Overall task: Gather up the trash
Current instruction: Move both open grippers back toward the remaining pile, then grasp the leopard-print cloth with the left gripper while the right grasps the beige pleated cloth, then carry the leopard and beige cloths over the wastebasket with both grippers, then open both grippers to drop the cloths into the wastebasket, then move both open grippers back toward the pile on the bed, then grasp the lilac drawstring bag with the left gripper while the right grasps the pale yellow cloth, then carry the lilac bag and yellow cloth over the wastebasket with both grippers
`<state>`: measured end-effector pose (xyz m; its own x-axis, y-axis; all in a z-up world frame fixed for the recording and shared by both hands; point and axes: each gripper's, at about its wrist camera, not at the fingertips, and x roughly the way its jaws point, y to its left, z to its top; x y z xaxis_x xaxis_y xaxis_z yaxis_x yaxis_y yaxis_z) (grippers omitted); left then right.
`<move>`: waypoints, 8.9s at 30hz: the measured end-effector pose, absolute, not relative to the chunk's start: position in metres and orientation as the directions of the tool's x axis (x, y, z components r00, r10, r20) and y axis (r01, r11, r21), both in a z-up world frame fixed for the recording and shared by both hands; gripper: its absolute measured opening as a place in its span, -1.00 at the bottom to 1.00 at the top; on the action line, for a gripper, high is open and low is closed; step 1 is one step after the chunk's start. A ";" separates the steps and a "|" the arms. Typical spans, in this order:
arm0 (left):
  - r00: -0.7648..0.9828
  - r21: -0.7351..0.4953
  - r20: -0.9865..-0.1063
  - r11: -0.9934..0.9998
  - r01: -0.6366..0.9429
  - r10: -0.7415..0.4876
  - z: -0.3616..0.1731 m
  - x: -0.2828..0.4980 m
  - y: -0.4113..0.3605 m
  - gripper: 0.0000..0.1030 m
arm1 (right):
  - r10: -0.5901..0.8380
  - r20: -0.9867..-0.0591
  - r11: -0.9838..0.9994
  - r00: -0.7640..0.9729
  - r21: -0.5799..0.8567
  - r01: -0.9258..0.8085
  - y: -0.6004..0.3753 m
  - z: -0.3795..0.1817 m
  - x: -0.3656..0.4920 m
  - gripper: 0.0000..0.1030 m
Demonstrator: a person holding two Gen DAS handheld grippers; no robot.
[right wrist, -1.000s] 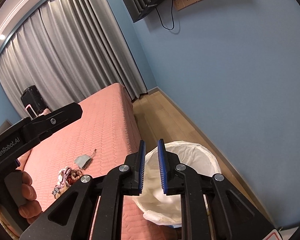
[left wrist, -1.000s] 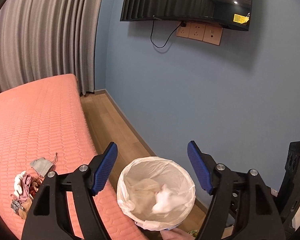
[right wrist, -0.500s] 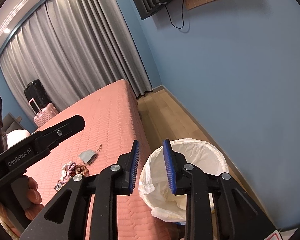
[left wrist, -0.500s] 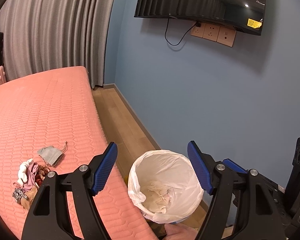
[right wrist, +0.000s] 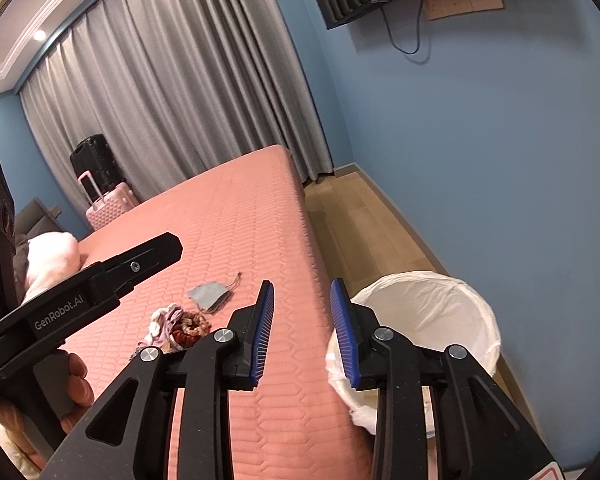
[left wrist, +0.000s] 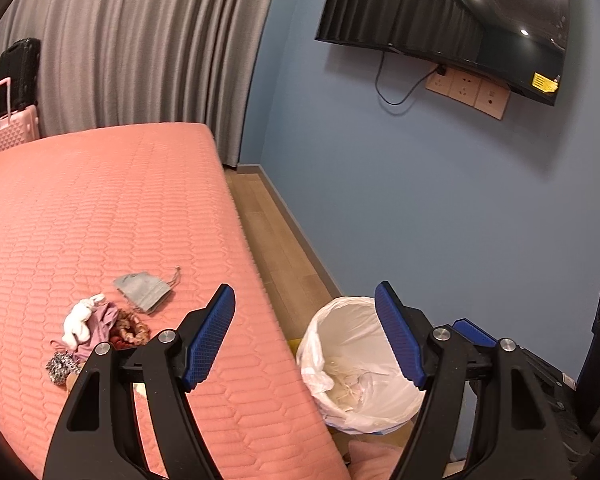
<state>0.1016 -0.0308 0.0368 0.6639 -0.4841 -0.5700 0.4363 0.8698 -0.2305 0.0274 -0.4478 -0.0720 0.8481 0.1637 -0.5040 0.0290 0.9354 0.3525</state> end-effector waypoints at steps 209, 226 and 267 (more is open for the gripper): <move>0.536 -0.358 -0.790 0.934 -0.013 -0.295 -0.096 0.141 0.194 0.52 | 0.330 -0.686 0.942 0.649 0.287 -0.175 -0.248 -0.156 0.097 -0.08; 0.450 -0.423 -0.829 0.899 -0.118 -0.331 -0.159 0.194 0.219 0.50 | 0.322 -0.795 0.946 0.515 0.295 -0.137 -0.209 -0.237 0.175 -0.09; 0.655 -0.383 -0.640 0.906 0.182 -0.402 0.014 0.120 0.164 -0.75 | 0.363 -0.494 0.911 0.790 0.364 -0.191 -0.301 -0.068 0.092 -0.96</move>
